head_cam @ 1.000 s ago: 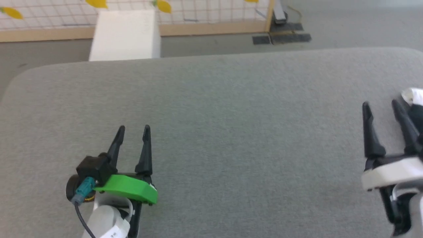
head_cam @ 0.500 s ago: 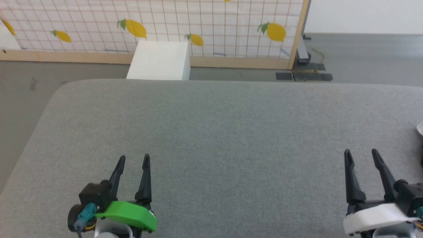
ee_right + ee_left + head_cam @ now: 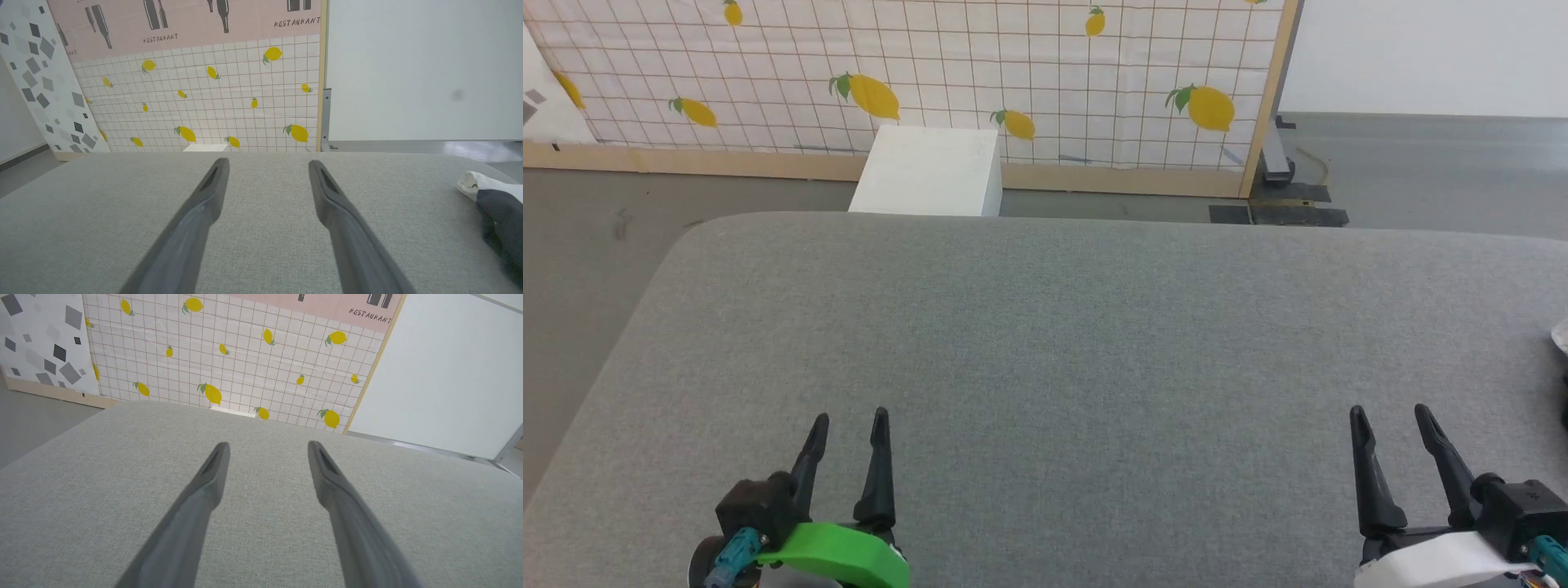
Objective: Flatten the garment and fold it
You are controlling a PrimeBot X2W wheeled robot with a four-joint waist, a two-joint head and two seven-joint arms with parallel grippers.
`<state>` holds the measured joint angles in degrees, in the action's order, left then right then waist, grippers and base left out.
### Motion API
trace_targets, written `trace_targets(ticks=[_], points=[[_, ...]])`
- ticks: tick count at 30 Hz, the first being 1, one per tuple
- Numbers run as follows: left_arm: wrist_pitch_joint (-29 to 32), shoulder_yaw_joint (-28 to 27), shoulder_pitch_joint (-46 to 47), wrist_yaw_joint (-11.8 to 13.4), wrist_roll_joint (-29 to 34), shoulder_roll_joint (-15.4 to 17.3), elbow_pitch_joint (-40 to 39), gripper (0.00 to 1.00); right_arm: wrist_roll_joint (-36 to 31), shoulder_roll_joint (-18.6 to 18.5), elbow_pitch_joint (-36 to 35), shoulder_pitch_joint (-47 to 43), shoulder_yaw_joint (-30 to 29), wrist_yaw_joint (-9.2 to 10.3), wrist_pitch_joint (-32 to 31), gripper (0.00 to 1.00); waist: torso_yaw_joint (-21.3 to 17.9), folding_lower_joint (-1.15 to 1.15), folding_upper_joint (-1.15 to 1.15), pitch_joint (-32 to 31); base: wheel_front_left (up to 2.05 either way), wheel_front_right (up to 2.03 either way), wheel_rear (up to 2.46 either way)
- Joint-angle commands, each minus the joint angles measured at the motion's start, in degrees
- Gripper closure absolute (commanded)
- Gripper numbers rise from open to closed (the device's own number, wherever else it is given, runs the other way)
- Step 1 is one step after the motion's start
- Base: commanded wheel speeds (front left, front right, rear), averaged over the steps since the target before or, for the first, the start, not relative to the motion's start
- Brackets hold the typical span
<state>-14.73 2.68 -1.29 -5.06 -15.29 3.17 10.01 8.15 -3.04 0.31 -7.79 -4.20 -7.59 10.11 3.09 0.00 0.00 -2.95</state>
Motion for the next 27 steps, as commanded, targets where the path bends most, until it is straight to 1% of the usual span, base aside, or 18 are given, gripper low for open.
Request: trace_targets(ticks=[1,4,5,15,27], points=[[-0.27,0.09,-0.81,0.12,-0.07,-0.28,-0.23,0.0,0.45,0.15,0.17,-0.53,0.06,0.1,0.37,0.0,-0.01,0.0,0.0,0.15,0.0,0.0,0.0],[-0.27,0.23,-0.68,0.2,-0.11,-0.28,-0.1,0.0,0.65,0.15,0.26,-0.4,0.11,0.1,0.39,0.0,-0.02,0.0,0.0,0.31,0.0,0.0,0.0],[0.04,0.19,0.02,0.06,0.0,0.0,0.03,1.0,0.12,0.0,0.11,0.01,0.05,0.0,-0.03,1.0,-0.03,0.0,0.0,0.31,0.0,0.0,0.0],[0.04,0.13,0.06,0.06,0.0,0.01,0.07,1.0,0.07,-0.01,0.11,0.01,0.03,-0.01,-0.1,1.0,-0.06,0.0,0.0,0.35,0.0,0.0,0.0],[1.39,-0.11,0.17,0.52,1.4,-0.02,-0.86,1.0,-0.68,0.0,0.07,0.73,0.4,0.0,-1.02,1.0,-0.34,0.0,0.0,0.59,0.0,0.0,0.0]])
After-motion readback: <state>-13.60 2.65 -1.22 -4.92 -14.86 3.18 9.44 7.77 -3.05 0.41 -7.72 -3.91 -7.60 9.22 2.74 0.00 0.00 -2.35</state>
